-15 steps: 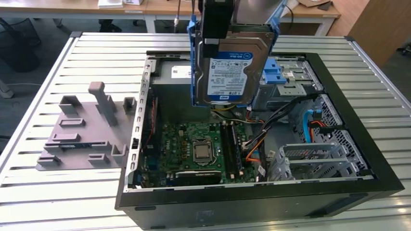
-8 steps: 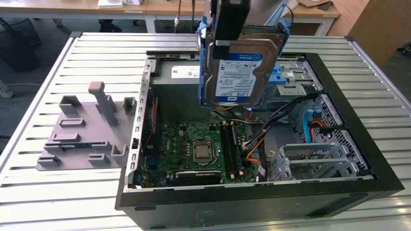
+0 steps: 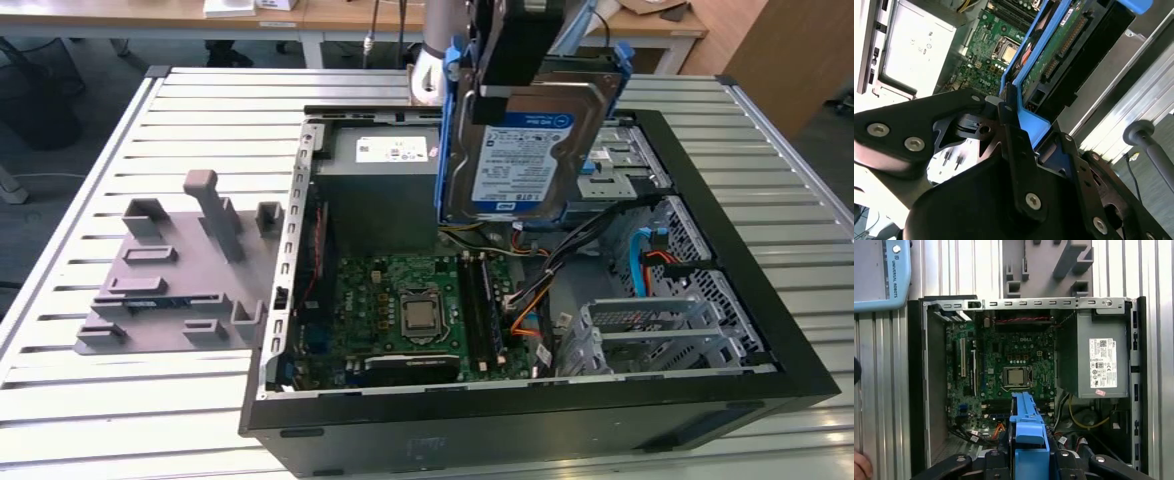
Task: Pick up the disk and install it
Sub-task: 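Insert the disk into the insertion slot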
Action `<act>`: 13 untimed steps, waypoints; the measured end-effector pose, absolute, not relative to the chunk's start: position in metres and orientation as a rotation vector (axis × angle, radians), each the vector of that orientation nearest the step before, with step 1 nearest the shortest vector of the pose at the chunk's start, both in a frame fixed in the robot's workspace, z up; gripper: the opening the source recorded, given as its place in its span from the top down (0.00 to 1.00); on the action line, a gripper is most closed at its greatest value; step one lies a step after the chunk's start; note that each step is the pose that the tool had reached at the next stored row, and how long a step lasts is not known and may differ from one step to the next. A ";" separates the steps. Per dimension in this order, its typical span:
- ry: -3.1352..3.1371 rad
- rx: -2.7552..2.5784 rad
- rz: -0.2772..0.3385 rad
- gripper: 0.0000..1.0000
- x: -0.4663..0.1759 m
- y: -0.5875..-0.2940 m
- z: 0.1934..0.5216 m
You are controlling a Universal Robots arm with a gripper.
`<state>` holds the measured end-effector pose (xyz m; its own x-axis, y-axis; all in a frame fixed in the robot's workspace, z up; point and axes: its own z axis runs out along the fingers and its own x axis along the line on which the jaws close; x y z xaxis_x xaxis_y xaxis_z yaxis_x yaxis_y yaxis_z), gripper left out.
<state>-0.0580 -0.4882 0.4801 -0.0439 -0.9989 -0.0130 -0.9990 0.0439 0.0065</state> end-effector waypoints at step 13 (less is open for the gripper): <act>2.266 -2.169 0.022 0.64 -0.050 -0.513 0.480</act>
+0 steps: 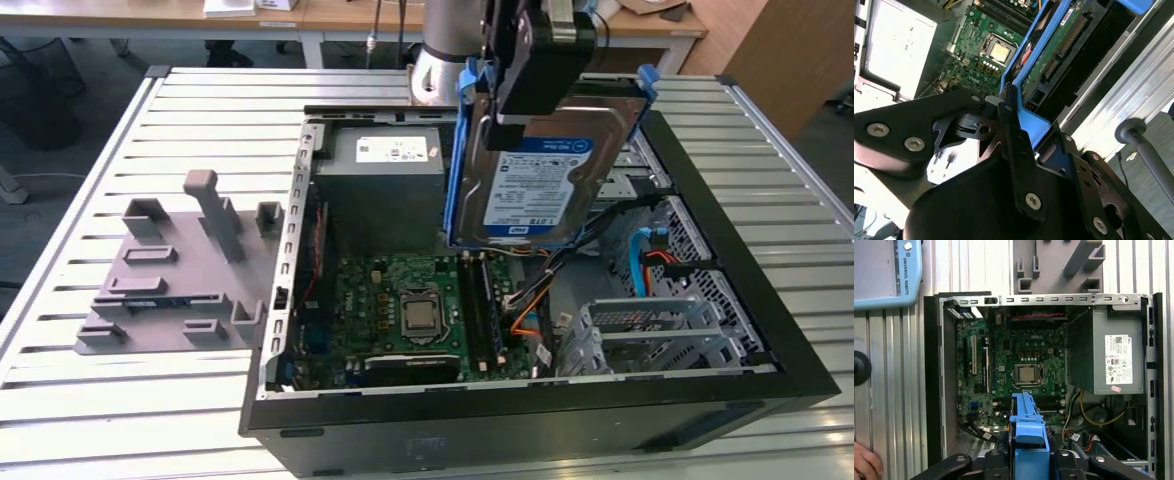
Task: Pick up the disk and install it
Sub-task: 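Insert the disk into the insertion slot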
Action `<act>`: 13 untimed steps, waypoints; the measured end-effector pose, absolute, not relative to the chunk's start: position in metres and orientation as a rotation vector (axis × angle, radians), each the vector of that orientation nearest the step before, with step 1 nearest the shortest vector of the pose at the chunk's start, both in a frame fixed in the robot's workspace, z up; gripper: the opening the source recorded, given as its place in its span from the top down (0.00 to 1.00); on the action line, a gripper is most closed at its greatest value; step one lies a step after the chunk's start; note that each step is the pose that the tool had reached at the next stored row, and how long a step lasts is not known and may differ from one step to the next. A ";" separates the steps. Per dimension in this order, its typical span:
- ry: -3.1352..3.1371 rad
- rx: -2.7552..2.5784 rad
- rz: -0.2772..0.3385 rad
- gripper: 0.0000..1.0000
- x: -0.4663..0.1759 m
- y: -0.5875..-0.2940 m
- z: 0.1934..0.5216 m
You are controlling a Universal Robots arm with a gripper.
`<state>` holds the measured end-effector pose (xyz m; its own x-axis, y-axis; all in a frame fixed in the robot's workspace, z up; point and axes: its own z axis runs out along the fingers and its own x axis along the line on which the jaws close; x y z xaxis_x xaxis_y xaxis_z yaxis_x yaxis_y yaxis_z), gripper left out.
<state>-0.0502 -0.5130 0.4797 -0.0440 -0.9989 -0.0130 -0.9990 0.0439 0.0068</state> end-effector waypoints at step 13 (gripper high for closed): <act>2.267 -2.170 0.020 0.64 -0.048 -0.513 0.480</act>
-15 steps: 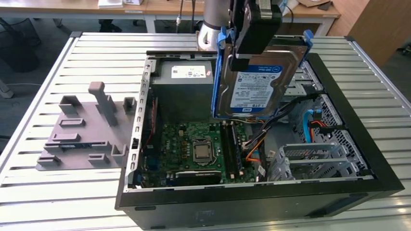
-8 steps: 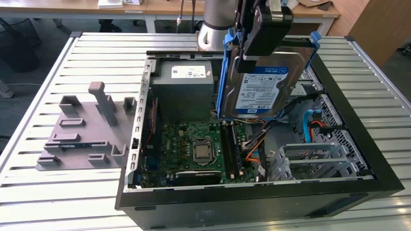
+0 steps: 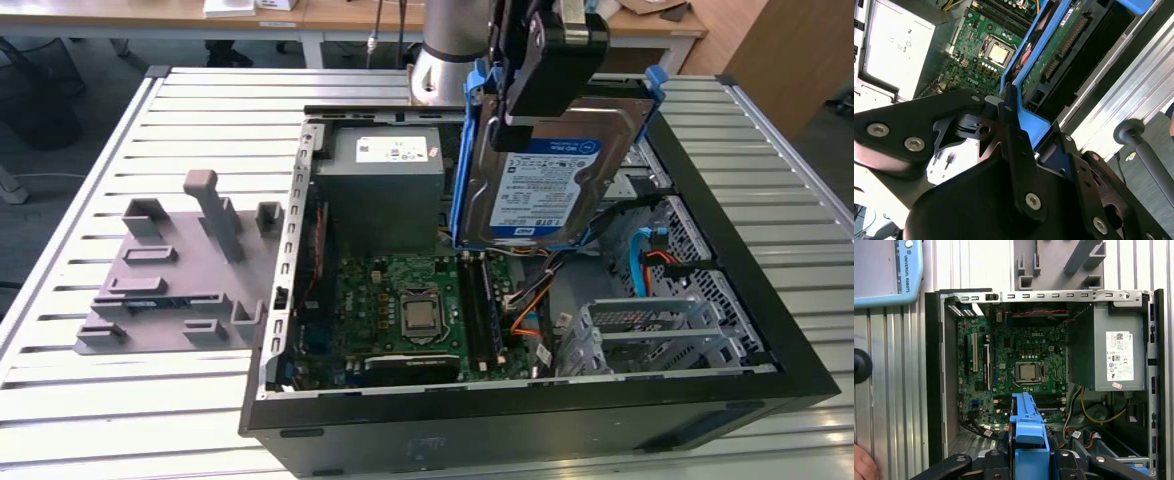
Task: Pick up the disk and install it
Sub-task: 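Insert the disk into the insertion slot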
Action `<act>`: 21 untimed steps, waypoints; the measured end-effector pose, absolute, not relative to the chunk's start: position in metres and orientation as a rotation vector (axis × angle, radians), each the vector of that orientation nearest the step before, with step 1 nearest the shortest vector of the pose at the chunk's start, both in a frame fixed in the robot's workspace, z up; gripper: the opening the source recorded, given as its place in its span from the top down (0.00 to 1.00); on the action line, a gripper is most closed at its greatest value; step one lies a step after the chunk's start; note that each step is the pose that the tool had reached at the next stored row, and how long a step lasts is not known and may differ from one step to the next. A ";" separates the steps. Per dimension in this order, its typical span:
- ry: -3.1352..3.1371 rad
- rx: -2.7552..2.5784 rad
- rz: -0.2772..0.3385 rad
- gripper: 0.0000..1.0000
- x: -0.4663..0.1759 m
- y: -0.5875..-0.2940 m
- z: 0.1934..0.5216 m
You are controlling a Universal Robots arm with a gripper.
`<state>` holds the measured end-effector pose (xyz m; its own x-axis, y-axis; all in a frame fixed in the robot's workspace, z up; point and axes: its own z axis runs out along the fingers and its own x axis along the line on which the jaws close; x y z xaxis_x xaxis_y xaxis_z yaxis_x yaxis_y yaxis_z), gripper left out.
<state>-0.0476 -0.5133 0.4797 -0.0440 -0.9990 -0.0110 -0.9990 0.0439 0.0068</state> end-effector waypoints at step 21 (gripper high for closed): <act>2.267 -2.170 0.020 0.64 -0.034 -0.536 0.477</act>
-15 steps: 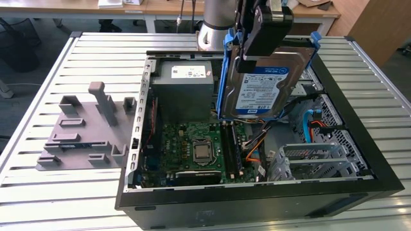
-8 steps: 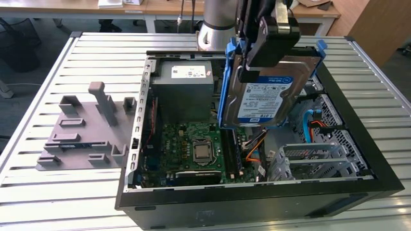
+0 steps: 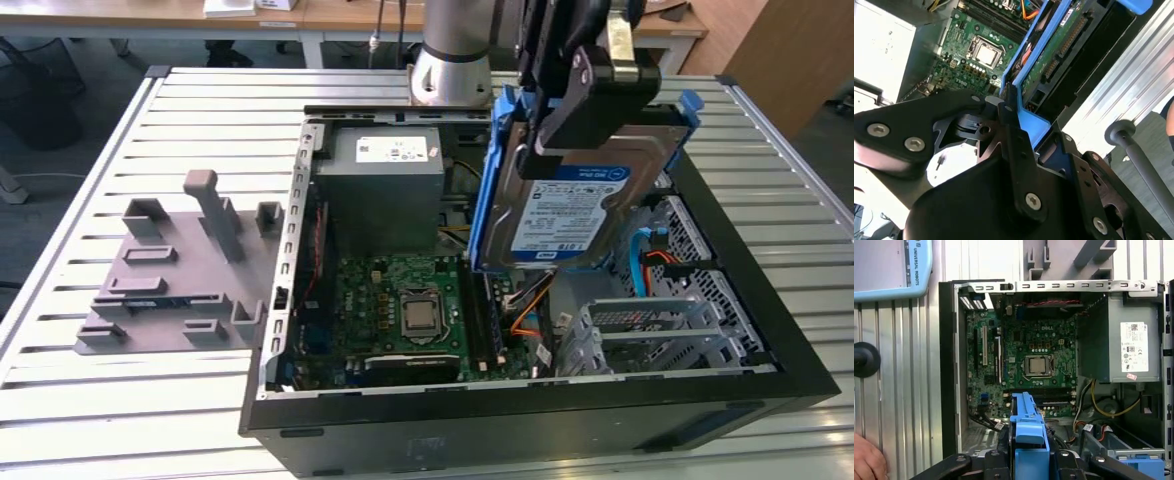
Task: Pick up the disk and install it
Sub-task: 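Insert the disk into the insertion slot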
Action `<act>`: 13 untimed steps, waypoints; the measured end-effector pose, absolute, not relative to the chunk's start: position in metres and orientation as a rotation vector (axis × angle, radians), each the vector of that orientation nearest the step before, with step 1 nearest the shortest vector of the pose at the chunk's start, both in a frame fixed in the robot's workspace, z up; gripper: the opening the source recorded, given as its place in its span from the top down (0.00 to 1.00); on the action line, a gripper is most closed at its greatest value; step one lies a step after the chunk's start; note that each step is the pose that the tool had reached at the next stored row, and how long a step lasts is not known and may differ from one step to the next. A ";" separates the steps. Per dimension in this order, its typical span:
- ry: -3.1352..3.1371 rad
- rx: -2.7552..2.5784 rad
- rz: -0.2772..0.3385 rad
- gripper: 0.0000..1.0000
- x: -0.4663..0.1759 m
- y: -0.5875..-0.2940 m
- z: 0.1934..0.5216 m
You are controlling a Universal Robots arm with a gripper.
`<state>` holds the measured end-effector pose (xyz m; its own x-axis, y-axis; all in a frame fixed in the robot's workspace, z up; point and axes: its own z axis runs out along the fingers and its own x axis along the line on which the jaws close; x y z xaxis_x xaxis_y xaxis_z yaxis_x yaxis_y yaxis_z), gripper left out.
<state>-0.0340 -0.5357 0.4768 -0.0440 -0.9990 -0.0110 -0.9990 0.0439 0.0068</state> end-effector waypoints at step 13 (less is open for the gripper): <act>2.268 -2.170 0.019 0.64 -0.020 -0.555 0.472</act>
<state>-0.0202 -0.5554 0.4724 -0.0440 -0.9990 -0.0107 -0.9990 0.0439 0.0068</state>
